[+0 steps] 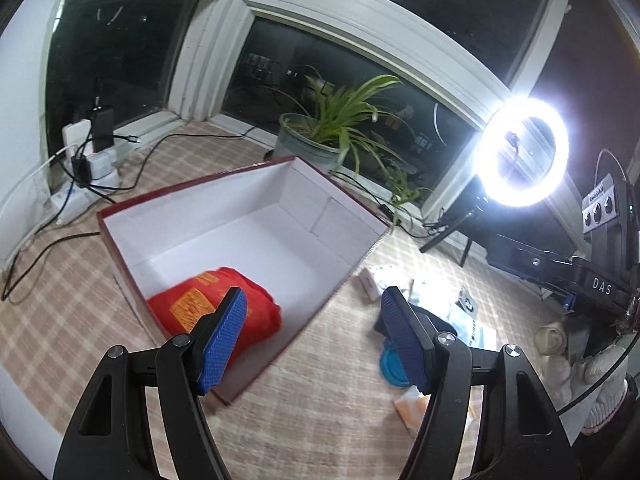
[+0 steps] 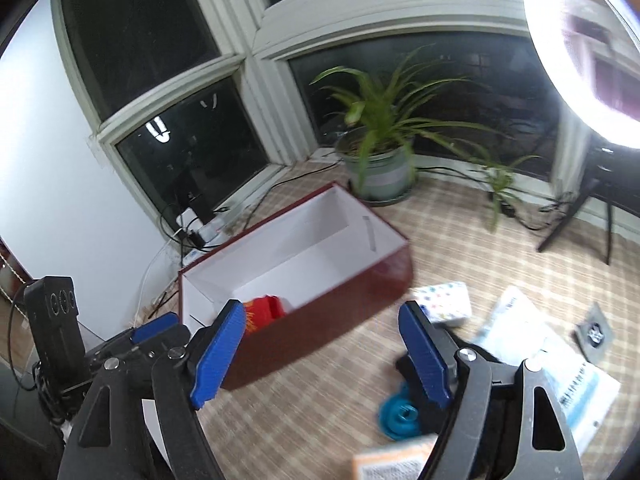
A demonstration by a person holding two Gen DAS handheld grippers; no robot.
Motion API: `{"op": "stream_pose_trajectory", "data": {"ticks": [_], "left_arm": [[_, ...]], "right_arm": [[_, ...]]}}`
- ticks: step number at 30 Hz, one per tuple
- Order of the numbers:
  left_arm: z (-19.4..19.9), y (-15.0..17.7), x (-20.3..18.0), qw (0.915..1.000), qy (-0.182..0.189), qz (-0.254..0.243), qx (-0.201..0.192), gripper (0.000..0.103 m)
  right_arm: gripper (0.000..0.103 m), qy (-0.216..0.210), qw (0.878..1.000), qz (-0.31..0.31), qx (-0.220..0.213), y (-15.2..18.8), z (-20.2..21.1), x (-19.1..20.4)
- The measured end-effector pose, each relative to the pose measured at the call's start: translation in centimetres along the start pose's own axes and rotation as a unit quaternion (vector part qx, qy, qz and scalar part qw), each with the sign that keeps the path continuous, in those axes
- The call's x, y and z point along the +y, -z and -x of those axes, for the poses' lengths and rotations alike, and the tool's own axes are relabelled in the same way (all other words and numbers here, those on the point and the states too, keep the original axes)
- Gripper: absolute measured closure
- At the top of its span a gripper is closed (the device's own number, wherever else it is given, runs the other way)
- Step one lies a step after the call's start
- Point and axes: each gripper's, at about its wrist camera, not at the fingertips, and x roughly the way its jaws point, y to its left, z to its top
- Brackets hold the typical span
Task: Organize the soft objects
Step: 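Move the right tool back to the orange tissue pack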
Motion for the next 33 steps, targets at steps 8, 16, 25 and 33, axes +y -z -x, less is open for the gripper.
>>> {"op": "stream_pose_trajectory", "data": {"ticks": [8, 16, 25, 33], "left_arm": [[-0.5, 1.5, -2.8, 0.9995, 0.018, -0.017, 0.022, 0.033], [-2.4, 4.3, -6.6, 0.9962, 0.043, -0.032, 0.069, 0.032], [-4.9, 8.8, -10.8, 0.9878, 0.064, -0.042, 0.136, 0.032], [-6.5, 12.6, -13.1, 0.9806, 0.079, -0.024, 0.177, 0.032]], "right_arm": [[0.027, 0.038, 0.999, -0.032, 0.003, 2.4, 4.9, -5.8], [0.027, 0.044, 0.995, -0.072, 0.048, 6.7, 5.9, -11.3], [0.027, 0.016, 0.992, -0.063, 0.106, 10.1, 3.9, -12.5], [0.027, -0.023, 0.985, -0.048, 0.164, 11.8, 0.7, -12.3]]}}
